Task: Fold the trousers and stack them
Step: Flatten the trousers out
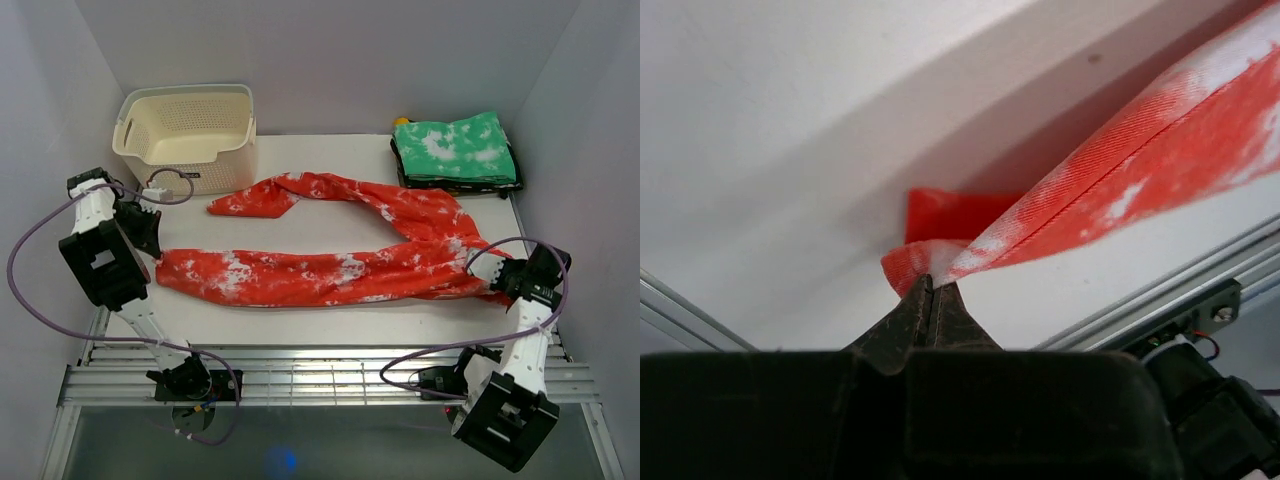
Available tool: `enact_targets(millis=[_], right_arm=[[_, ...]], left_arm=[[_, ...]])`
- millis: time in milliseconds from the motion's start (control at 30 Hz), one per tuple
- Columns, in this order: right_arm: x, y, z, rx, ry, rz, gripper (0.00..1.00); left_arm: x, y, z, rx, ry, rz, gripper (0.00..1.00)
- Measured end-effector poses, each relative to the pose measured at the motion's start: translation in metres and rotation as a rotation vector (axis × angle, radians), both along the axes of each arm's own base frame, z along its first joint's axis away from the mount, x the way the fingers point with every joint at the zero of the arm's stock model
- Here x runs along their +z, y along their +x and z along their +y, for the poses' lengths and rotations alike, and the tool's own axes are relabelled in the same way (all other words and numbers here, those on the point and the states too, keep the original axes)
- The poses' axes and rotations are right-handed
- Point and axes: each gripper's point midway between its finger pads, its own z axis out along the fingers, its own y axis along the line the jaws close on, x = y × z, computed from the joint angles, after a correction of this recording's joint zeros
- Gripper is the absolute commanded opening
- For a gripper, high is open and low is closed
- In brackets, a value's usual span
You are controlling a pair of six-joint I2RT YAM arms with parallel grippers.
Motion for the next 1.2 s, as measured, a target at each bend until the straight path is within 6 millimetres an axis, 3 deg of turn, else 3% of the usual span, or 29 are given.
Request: enact_targets(millis=[133, 167, 200, 267, 300, 333, 367, 500, 600, 700, 800, 867, 967, 1067, 1200], right_arm=[[-0.019, -0.018, 0.018, 0.114, -0.053, 0.030, 0.08], [-0.025, -0.023, 0.023, 0.139, -0.062, 0.041, 0.08], [-0.033, -0.028, 0.027, 0.164, -0.070, 0.053, 0.15], [-0.045, -0.036, 0.033, 0.195, -0.079, 0.079, 0.35], [-0.050, -0.040, 0.035, 0.212, -0.087, 0.094, 0.66], [-0.051, -0.042, 0.036, 0.216, -0.090, 0.100, 0.76], [-0.049, -0.043, 0.036, 0.226, -0.100, 0.100, 0.79], [-0.036, -0.041, 0.034, 0.204, -0.086, 0.095, 0.79], [-0.007, -0.027, 0.023, 0.143, -0.010, 0.104, 0.80], [0.035, 0.000, 0.004, 0.074, 0.051, 0.075, 0.80], [0.055, 0.018, -0.007, 0.013, 0.139, 0.093, 0.74], [0.048, 0.022, -0.011, -0.045, 0.226, 0.152, 0.71], [0.022, 0.016, -0.007, -0.150, 0.375, 0.285, 0.68], [0.000, 0.008, -0.001, -0.285, 0.516, 0.411, 0.68], [-0.016, 0.006, 0.003, -0.456, 0.636, 0.486, 0.73]], left_arm=[[-0.036, 0.035, 0.031, 0.018, 0.008, 0.063, 0.00], [-0.045, 0.045, 0.038, 0.028, 0.007, 0.066, 0.04], [-0.052, 0.053, 0.043, 0.037, 0.007, 0.069, 0.30], [-0.062, 0.065, 0.050, 0.043, 0.009, 0.065, 0.56], [-0.065, 0.069, 0.052, 0.051, 0.015, 0.060, 0.79], [-0.065, 0.071, 0.054, 0.059, 0.019, 0.054, 0.83], [-0.063, 0.072, 0.054, 0.070, 0.018, 0.045, 0.86], [-0.039, 0.077, 0.057, 0.087, 0.030, -0.036, 0.91], [-0.005, 0.071, 0.049, 0.090, 0.039, -0.116, 0.93], [0.026, 0.051, 0.035, 0.082, 0.050, -0.180, 0.93], [0.031, 0.019, 0.019, 0.089, 0.037, -0.176, 0.92], [0.020, 0.003, 0.013, 0.110, 0.012, -0.134, 0.92], [-0.008, -0.010, 0.013, 0.165, -0.029, -0.063, 0.92], [-0.026, -0.013, 0.017, 0.217, -0.054, -0.022, 0.92], [-0.032, -0.006, 0.024, 0.264, -0.051, -0.028, 0.93]])
